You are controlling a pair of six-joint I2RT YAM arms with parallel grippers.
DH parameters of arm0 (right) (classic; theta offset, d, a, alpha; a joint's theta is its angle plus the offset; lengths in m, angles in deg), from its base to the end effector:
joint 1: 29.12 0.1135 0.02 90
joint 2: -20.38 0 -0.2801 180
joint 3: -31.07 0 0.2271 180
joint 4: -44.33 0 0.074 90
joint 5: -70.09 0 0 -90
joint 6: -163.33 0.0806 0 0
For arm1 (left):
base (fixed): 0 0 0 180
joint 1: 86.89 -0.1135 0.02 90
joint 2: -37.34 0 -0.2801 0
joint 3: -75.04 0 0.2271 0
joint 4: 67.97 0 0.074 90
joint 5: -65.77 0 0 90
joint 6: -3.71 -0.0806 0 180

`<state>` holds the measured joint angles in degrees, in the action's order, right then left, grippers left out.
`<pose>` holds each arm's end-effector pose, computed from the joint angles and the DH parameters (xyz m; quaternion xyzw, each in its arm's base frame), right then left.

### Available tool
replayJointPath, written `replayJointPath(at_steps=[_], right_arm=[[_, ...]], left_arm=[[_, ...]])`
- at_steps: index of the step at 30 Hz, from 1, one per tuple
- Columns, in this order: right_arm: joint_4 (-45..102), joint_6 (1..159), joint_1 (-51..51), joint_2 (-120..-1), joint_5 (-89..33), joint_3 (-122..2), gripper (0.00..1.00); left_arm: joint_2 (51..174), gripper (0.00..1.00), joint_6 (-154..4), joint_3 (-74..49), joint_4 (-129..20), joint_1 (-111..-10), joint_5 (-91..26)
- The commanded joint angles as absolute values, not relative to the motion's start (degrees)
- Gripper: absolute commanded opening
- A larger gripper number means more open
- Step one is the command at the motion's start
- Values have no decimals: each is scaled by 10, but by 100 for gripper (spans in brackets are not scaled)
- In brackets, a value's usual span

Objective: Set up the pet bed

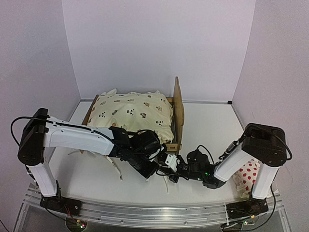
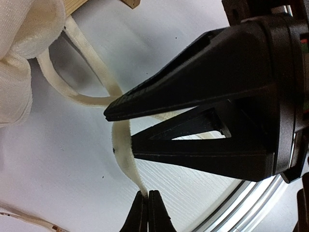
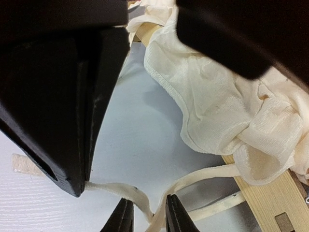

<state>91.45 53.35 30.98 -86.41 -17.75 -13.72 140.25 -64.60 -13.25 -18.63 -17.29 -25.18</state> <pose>0.1805 0.3079 0.1415 -0.5011 0.6142 0.1950 0.5776 0.1278 -0.3474 0.1903 0.3973 0.8896 -0.1667 0.1517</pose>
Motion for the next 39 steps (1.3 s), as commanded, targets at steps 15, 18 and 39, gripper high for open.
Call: replayJointPath(at_steps=[15,18,39], right_arm=[[929,586,306,-891,-212,-158,7],[929,597,306,-896,-203,-161,1],[919,859,306,-844,-31,-96,0]], left_arm=[[1370,1,-650,-131,-214,-167,-278],[1368,1,-649,-130,-215,-167,-278],[1315,36,-613,-85,-292,-200,-161]])
